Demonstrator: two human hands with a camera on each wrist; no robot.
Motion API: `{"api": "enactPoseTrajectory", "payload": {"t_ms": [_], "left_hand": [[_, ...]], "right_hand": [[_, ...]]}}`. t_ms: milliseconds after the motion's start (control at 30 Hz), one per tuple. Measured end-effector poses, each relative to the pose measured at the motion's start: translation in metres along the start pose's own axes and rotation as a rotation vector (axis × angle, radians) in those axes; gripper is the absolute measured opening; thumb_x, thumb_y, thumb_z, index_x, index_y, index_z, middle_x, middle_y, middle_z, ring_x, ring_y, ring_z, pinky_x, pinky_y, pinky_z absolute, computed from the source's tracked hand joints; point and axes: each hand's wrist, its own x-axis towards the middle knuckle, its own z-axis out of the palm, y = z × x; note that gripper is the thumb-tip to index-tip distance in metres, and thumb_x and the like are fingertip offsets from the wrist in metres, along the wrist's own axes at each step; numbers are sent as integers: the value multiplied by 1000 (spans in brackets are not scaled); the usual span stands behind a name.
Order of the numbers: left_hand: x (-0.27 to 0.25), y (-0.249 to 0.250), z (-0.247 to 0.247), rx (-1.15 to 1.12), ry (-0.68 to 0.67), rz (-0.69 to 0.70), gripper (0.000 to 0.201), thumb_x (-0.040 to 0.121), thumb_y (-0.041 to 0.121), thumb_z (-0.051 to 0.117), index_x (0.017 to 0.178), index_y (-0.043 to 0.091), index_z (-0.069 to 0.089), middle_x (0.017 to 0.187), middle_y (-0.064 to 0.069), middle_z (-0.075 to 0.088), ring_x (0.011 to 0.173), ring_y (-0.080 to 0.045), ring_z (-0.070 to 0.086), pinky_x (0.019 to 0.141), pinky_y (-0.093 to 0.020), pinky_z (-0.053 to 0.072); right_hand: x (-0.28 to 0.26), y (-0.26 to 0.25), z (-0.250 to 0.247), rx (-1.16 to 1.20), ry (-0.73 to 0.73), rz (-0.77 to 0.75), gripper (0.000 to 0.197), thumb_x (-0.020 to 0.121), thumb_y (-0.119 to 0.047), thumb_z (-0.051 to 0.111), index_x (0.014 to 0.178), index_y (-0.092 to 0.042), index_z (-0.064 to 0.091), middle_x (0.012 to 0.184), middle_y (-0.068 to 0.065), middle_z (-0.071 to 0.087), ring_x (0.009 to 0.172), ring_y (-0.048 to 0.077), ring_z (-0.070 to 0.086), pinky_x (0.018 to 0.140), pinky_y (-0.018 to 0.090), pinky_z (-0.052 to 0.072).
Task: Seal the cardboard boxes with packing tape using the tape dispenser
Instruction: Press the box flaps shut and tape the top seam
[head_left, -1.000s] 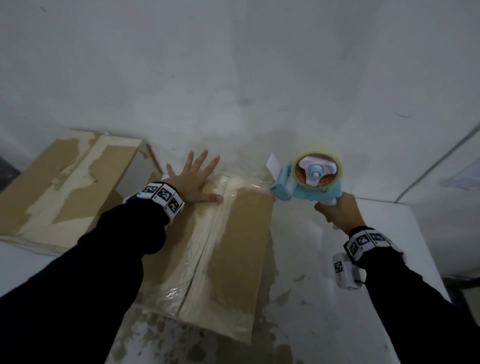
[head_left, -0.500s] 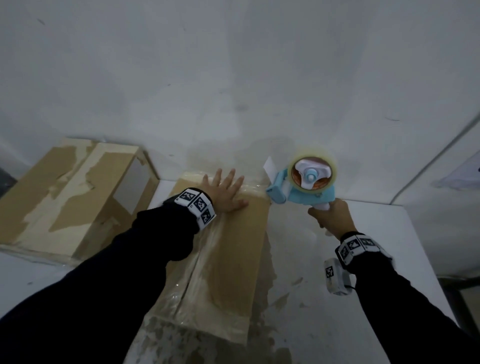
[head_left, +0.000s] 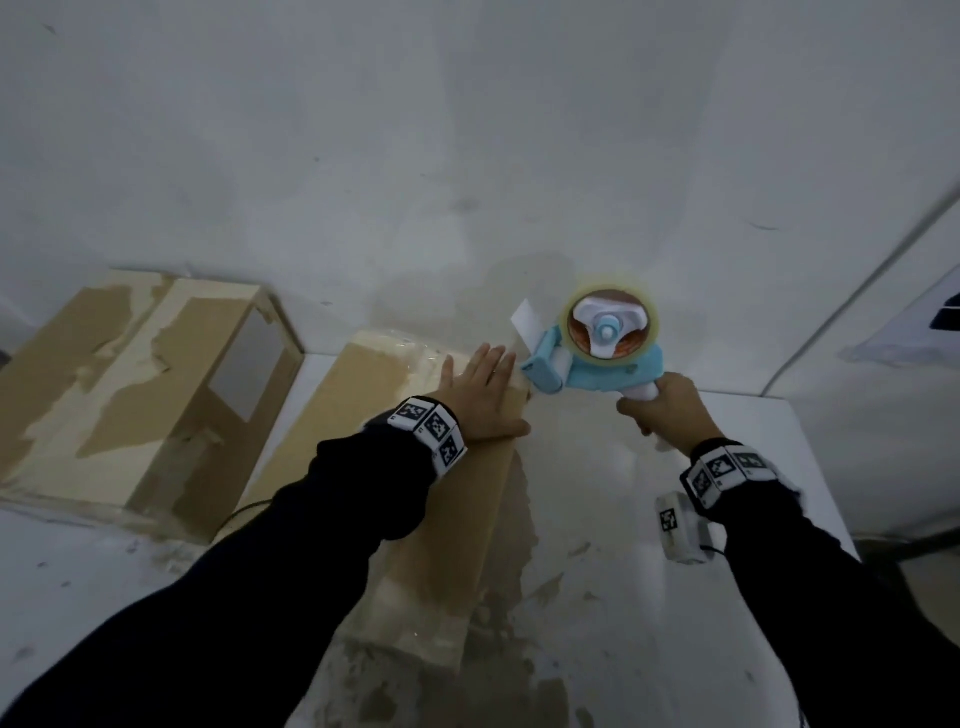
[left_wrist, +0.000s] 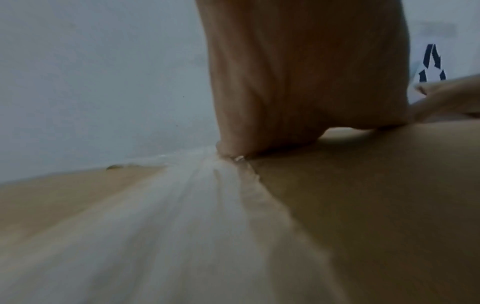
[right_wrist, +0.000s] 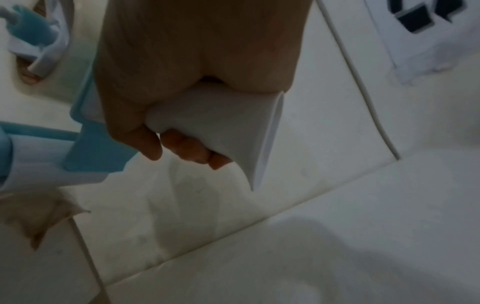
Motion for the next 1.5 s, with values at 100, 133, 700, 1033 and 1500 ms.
{"api": "enactPoseTrajectory", "payload": {"t_ms": [100, 133, 700, 1033, 1500], "left_hand": [[-1, 1, -1, -13, 17, 11, 96, 85, 63, 43, 149, 16, -11, 158, 1, -14, 145, -16, -16, 115, -55, -5], [-1, 1, -1, -19, 28, 14, 95, 86, 62, 44, 149, 16, -10, 158, 2, -12, 145, -16, -15, 116, -55, -4], [5, 1, 3, -30, 53, 46, 92, 85, 59, 48, 149, 20, -5, 157, 7, -6, 145, -14, -12, 114, -56, -2], [6, -6, 3, -41, 40, 15, 115, 74, 71, 53, 148, 15, -14, 154, -1, -27, 144, -19, -20, 116, -54, -3], [3, -13, 2, -61, 39, -14, 130, 64, 73, 62, 146, 16, -21, 152, -6, -32, 142, -25, -26, 116, -53, -5]], "right_hand": [[3, -6, -9, -53, -13, -36, 23, 72, -11, 69, 58, -4, 52, 49, 11, 54, 44, 23, 49, 42, 29, 42], [3, -6, -11, -60, -12, -52, 24, 71, -11, 69, 57, -4, 51, 49, 11, 53, 44, 24, 48, 42, 28, 41], [-13, 14, -16, -57, 5, -107, 28, 72, -7, 69, 57, -5, 46, 54, 12, 47, 54, 20, 40, 53, 30, 34], [-10, 10, -4, -327, 50, -217, 30, 77, -10, 67, 59, -6, 44, 58, 18, 54, 58, 32, 53, 55, 40, 41], [-18, 4, -5, -284, -223, -149, 30, 80, -2, 61, 62, -17, 42, 57, -1, 48, 47, 13, 44, 50, 22, 34]]}}
